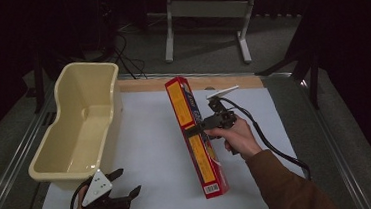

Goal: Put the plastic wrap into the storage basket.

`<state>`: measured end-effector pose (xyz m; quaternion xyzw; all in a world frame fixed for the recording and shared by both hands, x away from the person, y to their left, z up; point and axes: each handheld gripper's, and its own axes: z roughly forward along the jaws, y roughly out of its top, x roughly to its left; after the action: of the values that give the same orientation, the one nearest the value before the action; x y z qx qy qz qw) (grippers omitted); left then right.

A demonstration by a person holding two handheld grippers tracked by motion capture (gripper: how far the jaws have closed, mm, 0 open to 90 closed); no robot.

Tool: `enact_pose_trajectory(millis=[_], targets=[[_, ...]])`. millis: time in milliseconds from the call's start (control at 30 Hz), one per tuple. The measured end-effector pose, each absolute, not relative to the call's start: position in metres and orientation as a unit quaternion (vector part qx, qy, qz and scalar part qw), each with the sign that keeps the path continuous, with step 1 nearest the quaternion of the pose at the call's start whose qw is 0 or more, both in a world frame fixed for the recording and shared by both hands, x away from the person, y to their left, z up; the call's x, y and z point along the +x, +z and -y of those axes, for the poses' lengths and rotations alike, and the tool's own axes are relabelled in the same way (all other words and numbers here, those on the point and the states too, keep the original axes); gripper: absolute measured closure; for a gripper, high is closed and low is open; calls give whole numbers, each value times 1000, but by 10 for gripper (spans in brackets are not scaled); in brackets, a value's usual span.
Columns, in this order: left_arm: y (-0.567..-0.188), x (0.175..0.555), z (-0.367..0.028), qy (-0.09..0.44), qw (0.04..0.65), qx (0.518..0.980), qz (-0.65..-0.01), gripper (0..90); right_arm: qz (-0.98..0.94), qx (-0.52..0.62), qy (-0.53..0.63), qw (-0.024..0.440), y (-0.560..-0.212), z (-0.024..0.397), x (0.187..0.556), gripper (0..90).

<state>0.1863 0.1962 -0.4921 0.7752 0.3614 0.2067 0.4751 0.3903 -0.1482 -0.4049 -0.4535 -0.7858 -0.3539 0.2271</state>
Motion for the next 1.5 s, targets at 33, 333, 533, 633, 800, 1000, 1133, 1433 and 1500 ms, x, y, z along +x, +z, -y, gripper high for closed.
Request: enact_pose_trajectory(millis=[33,333,533,633,800,1000,1133,1433,1500], targets=[[-492,186,-196,207,474,776,-361,221,777,-461,-363,229,-402,148,392,398],[-492,187,-196,205,475,776,-361,218,728,-495,-406,245,-388,140,407,399],[-493,187,-196,205,476,776,-361,218,712,-508,-417,246,-380,130,415,399],[-493,187,-196,203,476,776,-361,218,698,-513,-429,256,-377,125,418,399],[-493,187,-196,203,477,776,-361,216,689,-517,-436,259,-374,115,423,399],[-493,188,-196,204,477,776,-359,216,686,-511,-445,266,-366,99,426,399],[-493,188,-196,203,478,776,-359,216,671,-514,-458,275,-364,88,432,400],[-493,187,-197,204,479,775,-359,216,662,-516,-462,287,-366,58,445,399],[-493,187,-197,204,482,773,-360,216,658,-515,-463,297,-367,51,447,399]])
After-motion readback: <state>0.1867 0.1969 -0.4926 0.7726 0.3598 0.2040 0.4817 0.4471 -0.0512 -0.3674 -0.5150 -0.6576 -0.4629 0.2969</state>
